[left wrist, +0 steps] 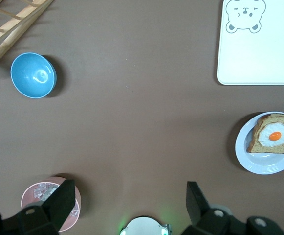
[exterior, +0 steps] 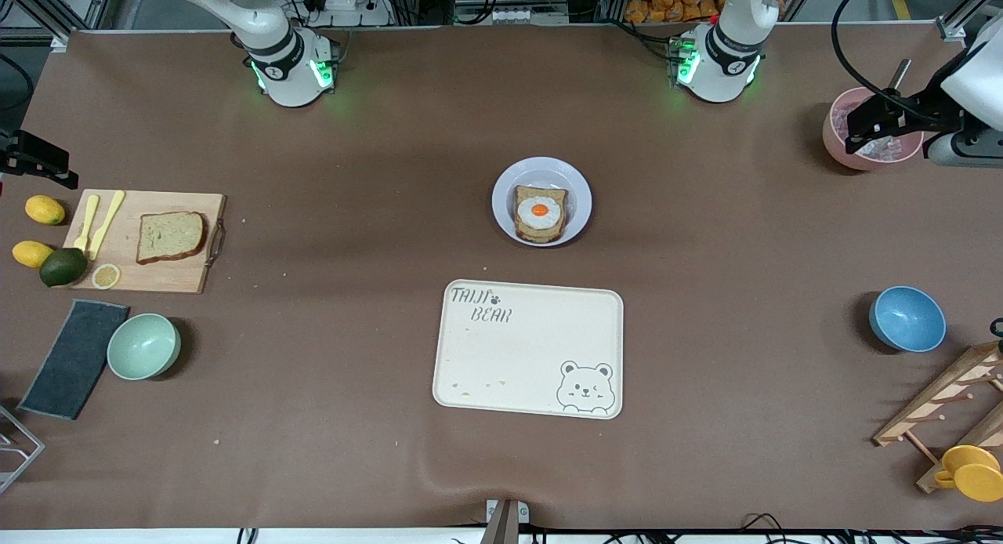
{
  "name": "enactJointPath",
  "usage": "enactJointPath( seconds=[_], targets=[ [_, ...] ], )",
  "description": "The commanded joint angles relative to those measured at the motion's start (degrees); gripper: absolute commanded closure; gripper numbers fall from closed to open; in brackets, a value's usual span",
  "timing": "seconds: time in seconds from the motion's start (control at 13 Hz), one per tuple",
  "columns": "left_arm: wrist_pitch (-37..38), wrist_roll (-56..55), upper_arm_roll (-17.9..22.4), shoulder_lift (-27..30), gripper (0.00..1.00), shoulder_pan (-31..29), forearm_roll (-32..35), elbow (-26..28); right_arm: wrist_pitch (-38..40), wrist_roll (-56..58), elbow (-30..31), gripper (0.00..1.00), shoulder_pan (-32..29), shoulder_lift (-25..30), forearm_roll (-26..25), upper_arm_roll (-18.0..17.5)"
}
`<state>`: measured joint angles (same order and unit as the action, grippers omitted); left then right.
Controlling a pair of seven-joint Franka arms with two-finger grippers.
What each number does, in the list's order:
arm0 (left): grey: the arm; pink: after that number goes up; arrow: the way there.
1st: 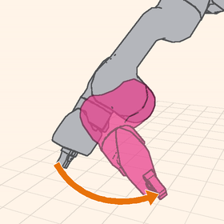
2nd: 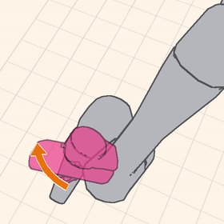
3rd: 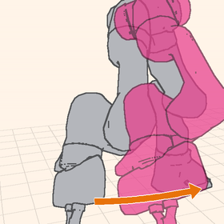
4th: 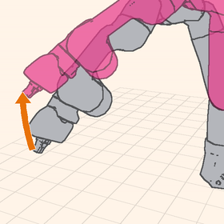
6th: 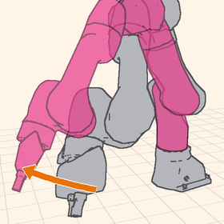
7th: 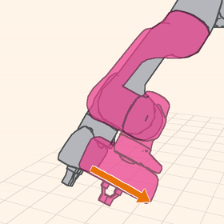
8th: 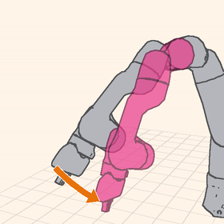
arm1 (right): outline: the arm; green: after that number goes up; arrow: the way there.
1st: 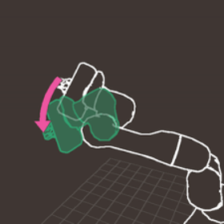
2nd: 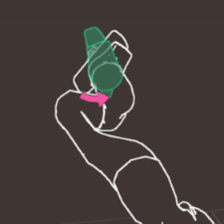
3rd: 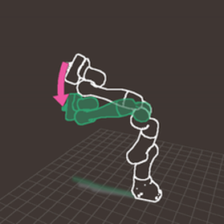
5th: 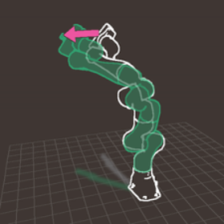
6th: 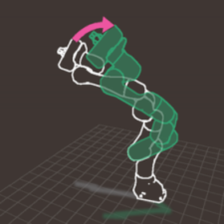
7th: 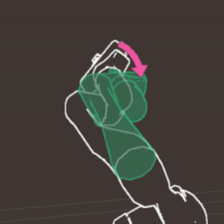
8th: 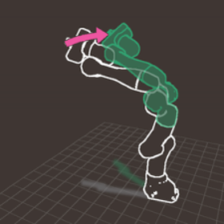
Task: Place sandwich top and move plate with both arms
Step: 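Move the right gripper toward the bread slice on the cutting board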
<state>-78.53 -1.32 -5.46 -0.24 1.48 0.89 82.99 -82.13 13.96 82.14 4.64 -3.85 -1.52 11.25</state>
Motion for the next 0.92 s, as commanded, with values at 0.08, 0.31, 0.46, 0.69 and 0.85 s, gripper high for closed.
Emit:
enactJointPath(
  seconds=[0.08, 0.31, 0.46, 0.69, 0.85],
  targets=[
    [0.57, -1.05, 0.28, -1.16, 0.0, 0.19, -0.27, -0.29, 0.92, 0.37, -0.41, 0.0, 0.28, -1.24, 0.03, -0.79],
    [0.57, -1.05, 0.19, -1.16, 0.0, 0.37, -0.54, -0.2, 0.83, 0.46, -0.58, 0.0, 1.96, -4.75, -0.94, -0.97],
    [0.57, -1.14, 0.1, -1.07, 0.0, 0.37, -0.8, -0.2, 0.56, 0.46, -0.4, 0.0, 2.39, -6.59, -1.11, -0.97],
    [0.57, -1.05, 0.19, -0.99, 0.0, 0.19, -1.07, -0.2, 0.39, 0.55, -0.4, 0.0, 1.26, -9.49, -0.76, -0.88],
    [0.57, -1.05, 0.28, -0.9, 0.0, 0.11, -1.07, -0.2, -0.13, 0.63, -0.67, 0.0, 0.73, -11.26, -1.46, -0.88]
  ],
)
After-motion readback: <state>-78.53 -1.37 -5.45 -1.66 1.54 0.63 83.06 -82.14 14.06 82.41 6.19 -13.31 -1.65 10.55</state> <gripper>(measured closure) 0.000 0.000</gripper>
